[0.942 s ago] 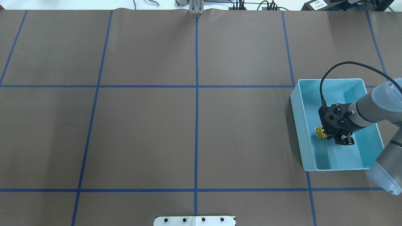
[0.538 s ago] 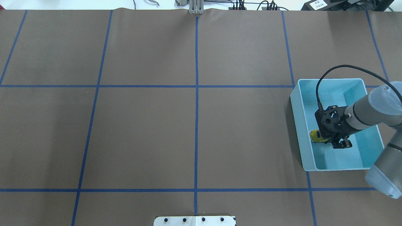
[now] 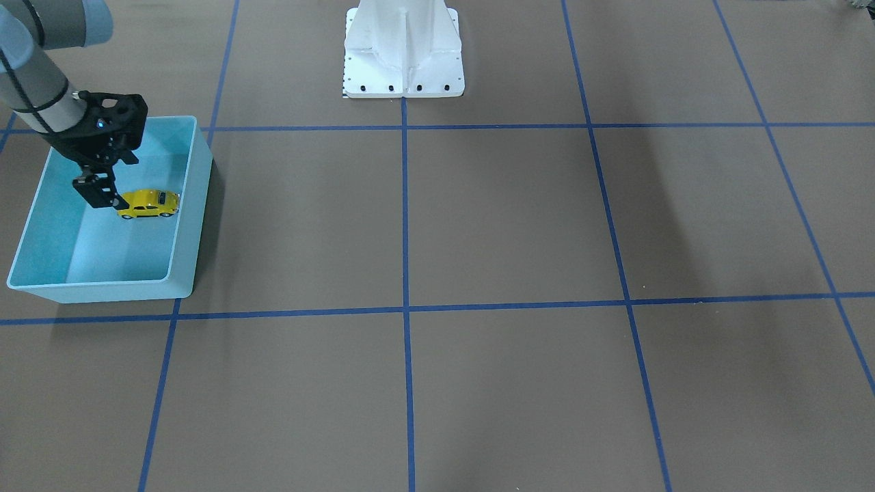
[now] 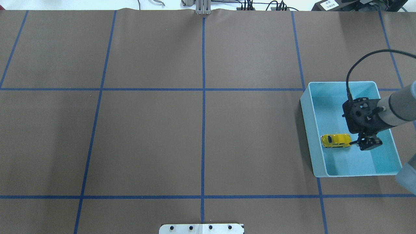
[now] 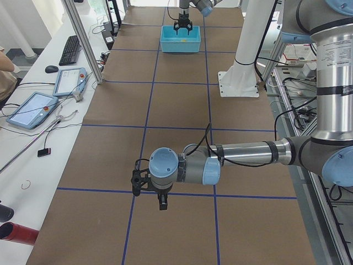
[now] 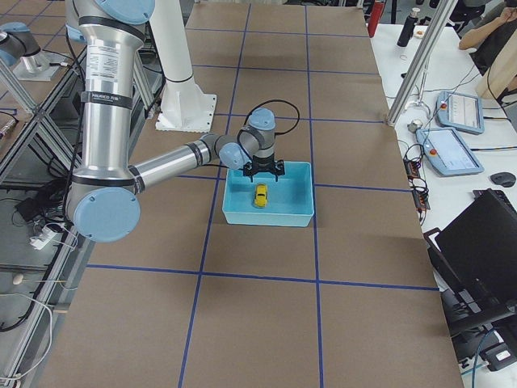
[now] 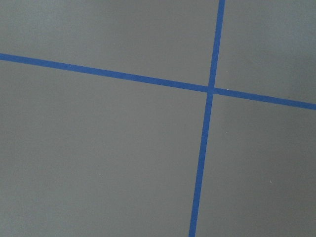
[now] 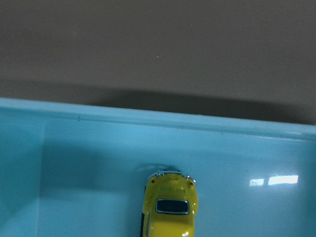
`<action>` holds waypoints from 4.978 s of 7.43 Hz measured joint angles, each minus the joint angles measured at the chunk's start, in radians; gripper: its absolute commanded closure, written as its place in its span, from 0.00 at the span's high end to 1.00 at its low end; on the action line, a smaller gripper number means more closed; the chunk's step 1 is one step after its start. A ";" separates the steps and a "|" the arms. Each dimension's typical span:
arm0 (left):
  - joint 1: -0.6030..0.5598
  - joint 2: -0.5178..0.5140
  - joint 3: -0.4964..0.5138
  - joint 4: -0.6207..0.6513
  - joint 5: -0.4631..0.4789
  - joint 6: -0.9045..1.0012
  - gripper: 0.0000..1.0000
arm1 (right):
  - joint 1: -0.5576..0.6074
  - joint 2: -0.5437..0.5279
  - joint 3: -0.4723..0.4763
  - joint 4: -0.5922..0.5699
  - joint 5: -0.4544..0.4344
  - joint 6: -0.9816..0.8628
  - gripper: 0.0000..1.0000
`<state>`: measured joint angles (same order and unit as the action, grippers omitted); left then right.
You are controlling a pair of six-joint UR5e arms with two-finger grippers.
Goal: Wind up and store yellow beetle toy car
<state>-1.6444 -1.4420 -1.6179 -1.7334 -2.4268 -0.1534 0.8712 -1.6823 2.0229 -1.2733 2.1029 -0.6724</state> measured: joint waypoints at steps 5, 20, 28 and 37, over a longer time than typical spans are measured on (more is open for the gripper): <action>0.002 0.000 -0.001 -0.001 -0.001 0.000 1.00 | 0.470 0.121 0.016 -0.366 0.192 0.455 1.00; 0.004 -0.005 -0.003 -0.002 -0.002 0.001 1.00 | 0.684 0.105 -0.404 -0.330 0.235 0.638 1.00; 0.005 -0.002 0.001 0.003 0.000 -0.002 1.00 | 0.684 0.105 -0.406 -0.329 0.236 0.639 1.00; 0.005 -0.001 0.001 0.002 -0.002 -0.003 1.00 | 0.684 0.107 -0.405 -0.329 0.236 0.642 1.00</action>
<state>-1.6398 -1.4435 -1.6168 -1.7314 -2.4283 -0.1565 1.5554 -1.5754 1.6175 -1.6027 2.3393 -0.0303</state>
